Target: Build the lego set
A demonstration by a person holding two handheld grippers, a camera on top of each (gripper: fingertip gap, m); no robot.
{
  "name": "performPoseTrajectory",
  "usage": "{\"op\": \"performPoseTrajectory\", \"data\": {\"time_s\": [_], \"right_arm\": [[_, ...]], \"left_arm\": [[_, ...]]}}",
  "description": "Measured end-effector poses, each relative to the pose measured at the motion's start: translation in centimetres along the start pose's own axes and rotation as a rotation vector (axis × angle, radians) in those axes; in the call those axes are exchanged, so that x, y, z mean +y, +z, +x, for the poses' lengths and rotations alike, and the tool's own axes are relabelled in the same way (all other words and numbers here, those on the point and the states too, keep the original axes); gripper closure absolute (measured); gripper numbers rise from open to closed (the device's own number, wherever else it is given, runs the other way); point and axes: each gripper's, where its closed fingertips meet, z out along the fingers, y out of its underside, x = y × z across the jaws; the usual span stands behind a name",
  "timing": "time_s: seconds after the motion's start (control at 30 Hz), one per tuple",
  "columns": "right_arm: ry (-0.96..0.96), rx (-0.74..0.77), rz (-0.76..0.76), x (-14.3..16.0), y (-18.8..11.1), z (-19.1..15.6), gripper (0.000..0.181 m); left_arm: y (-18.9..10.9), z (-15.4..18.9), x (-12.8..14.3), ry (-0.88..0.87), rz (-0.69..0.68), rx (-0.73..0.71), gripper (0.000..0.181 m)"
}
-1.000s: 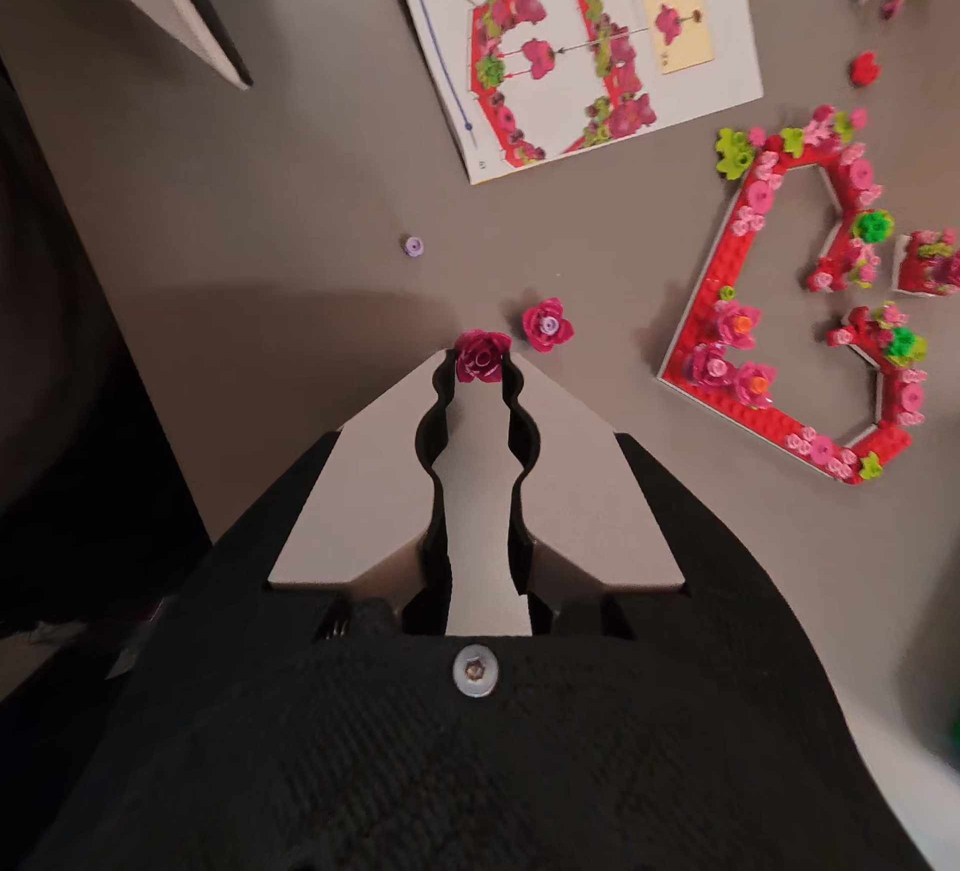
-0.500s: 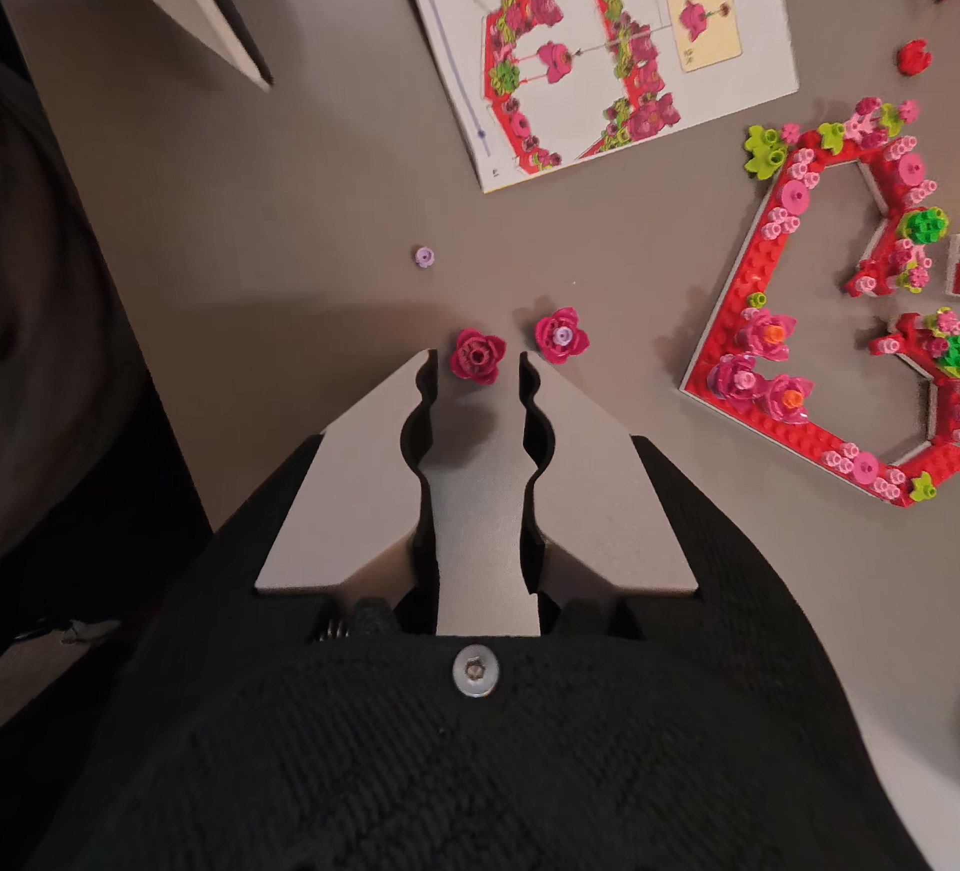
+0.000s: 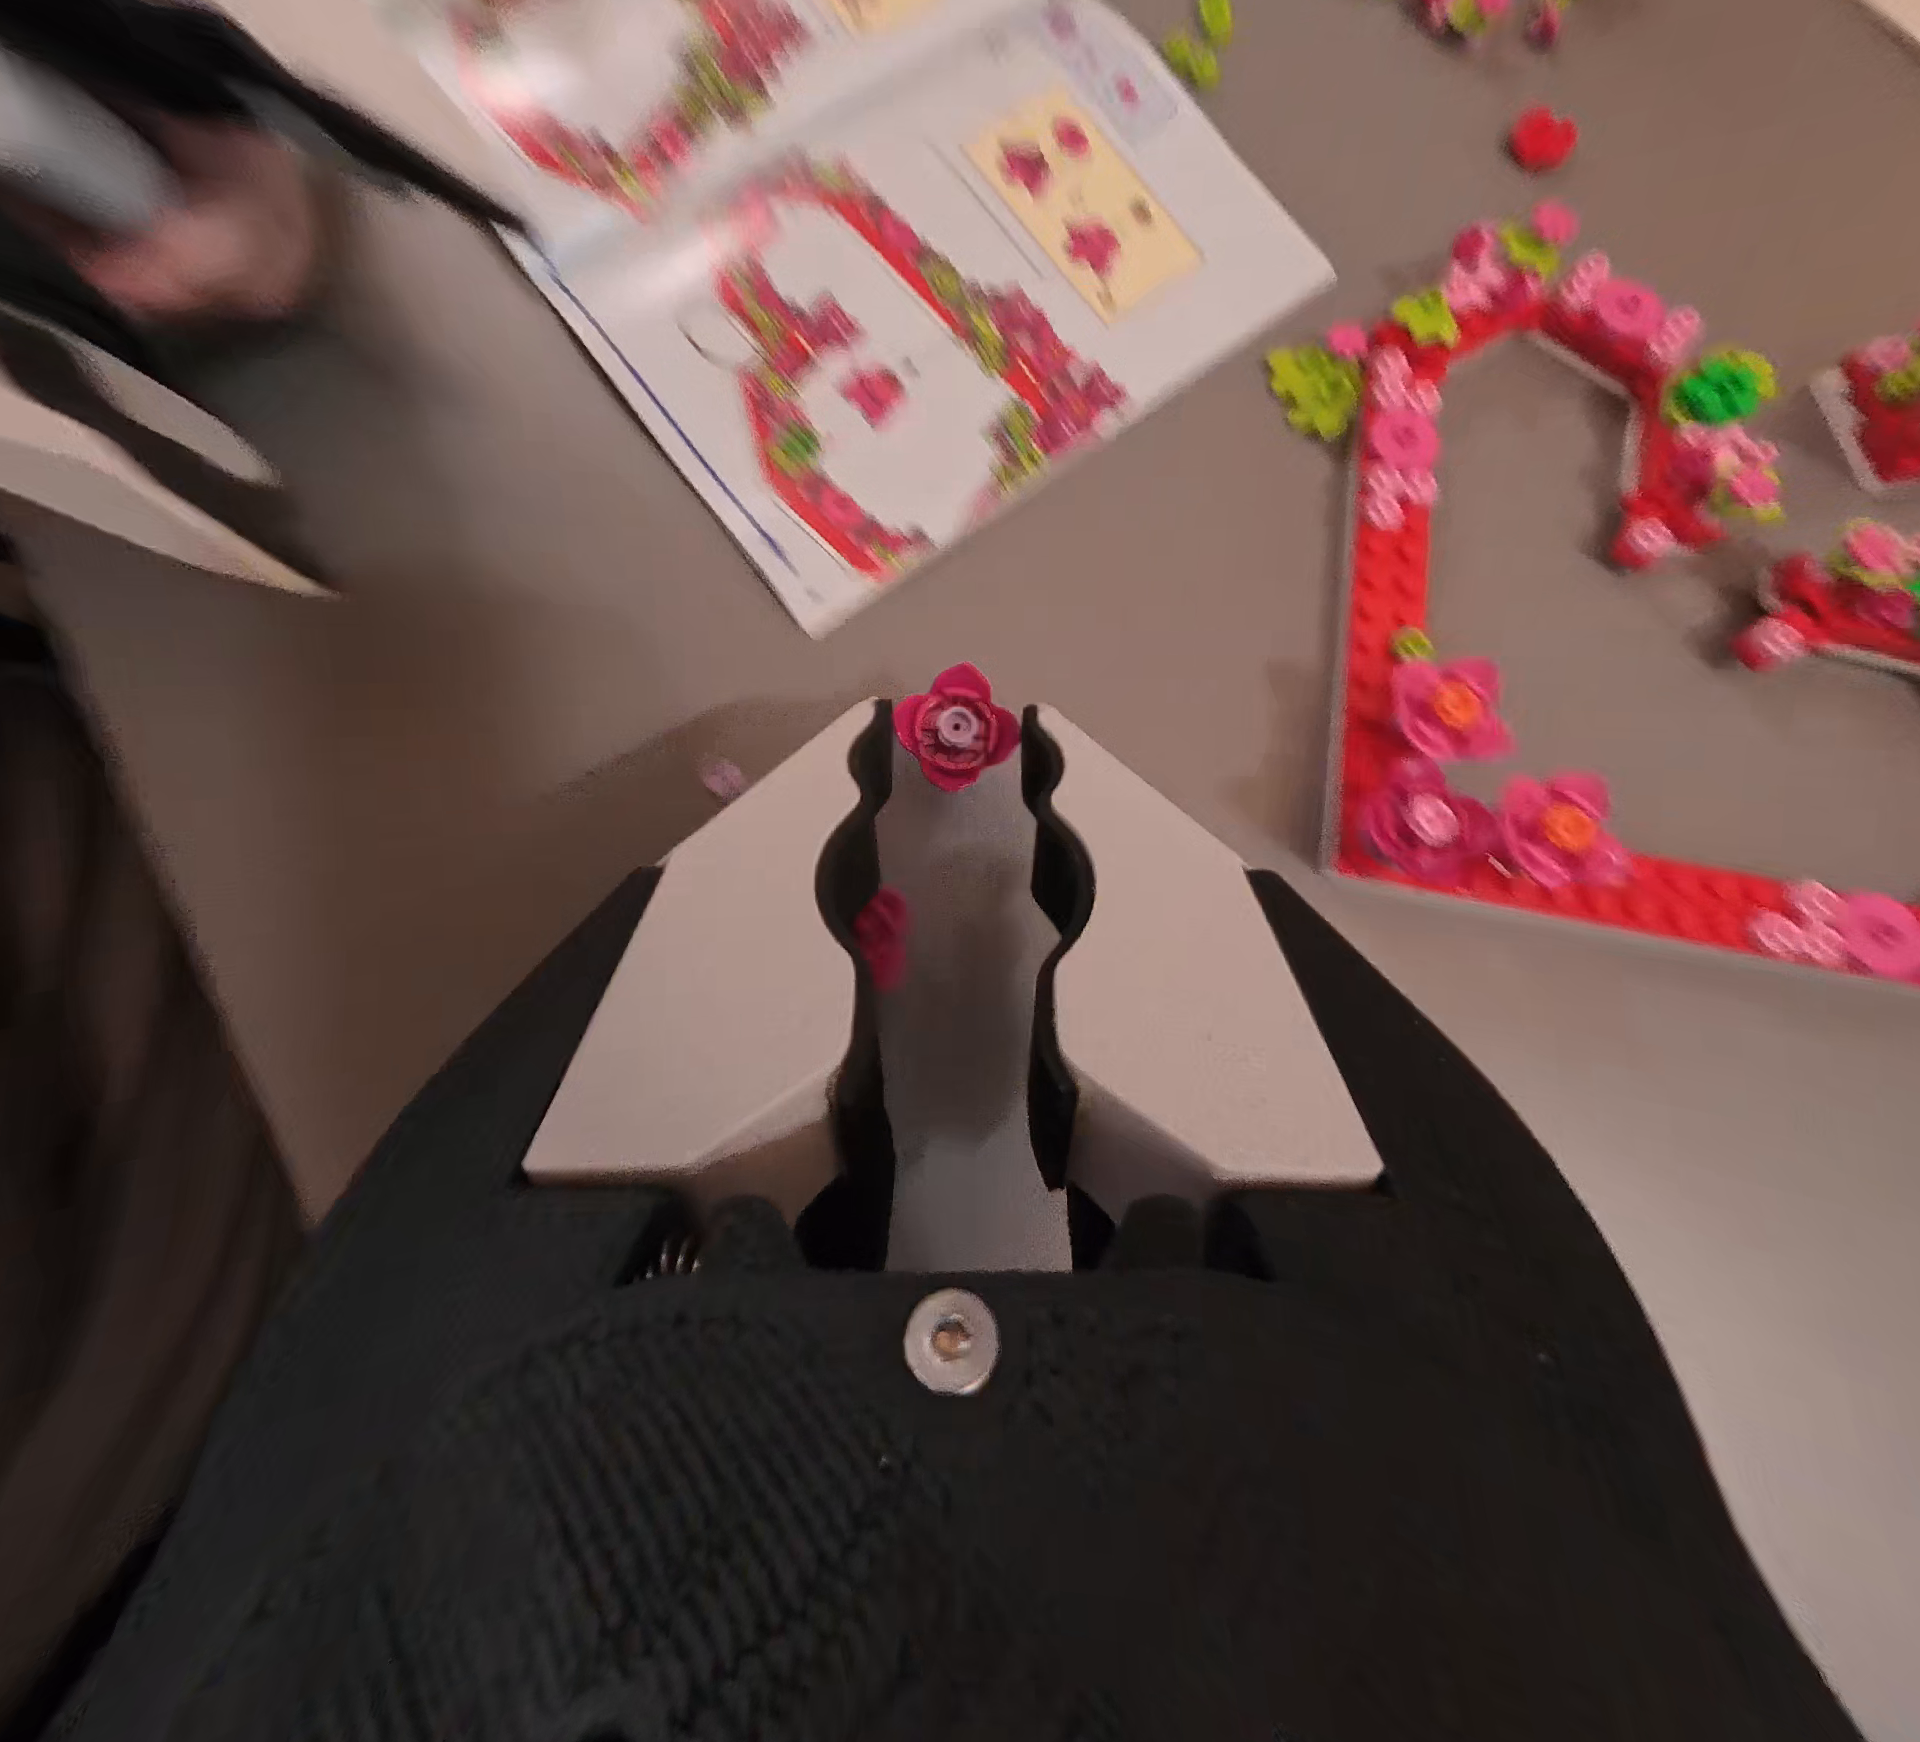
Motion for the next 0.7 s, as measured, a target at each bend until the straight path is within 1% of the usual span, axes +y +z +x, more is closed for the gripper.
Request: {"op": "performPoseTrajectory", "data": {"time_s": [0.03, 0.1, 0.17, 0.23, 0.27, 0.4, 0.47, 0.5, 0.6, 0.67, 0.7], "right_arm": [[0.029, -0.062, 0.081, -1.4, 0.0, -1.1, 0.158], [0.095, -0.193, 0.258, -4.3, -0.4, -3.6, 0.158], [0.141, -0.276, 0.390, -6.4, -0.9, -5.4, 0.158], [0.171, -0.313, 0.481, -7.8, -1.3, -6.3, 0.158], [0.188, -0.346, 0.506, -8.2, -1.5, -6.9, 0.158], [0.257, -0.478, 0.536, -8.8, -1.7, -8.8, 0.159], [0.283, -0.527, 0.540, -8.8, -1.8, -9.3, 0.159], [0.293, -0.545, 0.544, -8.8, -1.8, -9.4, 0.159], [0.291, -0.561, 0.542, -8.8, -1.8, -9.7, 0.158], [0.272, -0.548, 0.538, -8.6, -1.8, -9.4, 0.156], [0.263, -0.543, 0.538, -8.5, -1.9, -9.1, 0.157]], "left_arm": [[0.0, -0.1, 0.1, 0.021, -0.003, -0.016, 0.128], [0.0, -0.3, 0.1, 0.089, -0.007, -0.057, 0.131], [-0.1, -0.5, 0.0, 0.170, -0.006, -0.110, 0.136], [-0.5, -1.1, -0.5, 0.243, 0.024, -0.182, 0.146], [-0.7, -1.3, -0.7, 0.267, 0.033, -0.204, 0.146], [-1.1, -1.3, -1.1, 0.288, 0.054, -0.210, 0.145], [-1.4, -1.4, -1.2, 0.315, 0.064, -0.222, 0.159], [-1.5, -1.5, -1.3, 0.334, 0.068, -0.227, 0.161], [-1.6, -1.3, -1.2, 0.358, 0.060, -0.207, 0.161], [-1.6, -1.3, -0.8, 0.386, 0.041, -0.202, 0.162], [-1.5, -1.3, -0.6, 0.394, 0.033, -0.193, 0.162]]}}
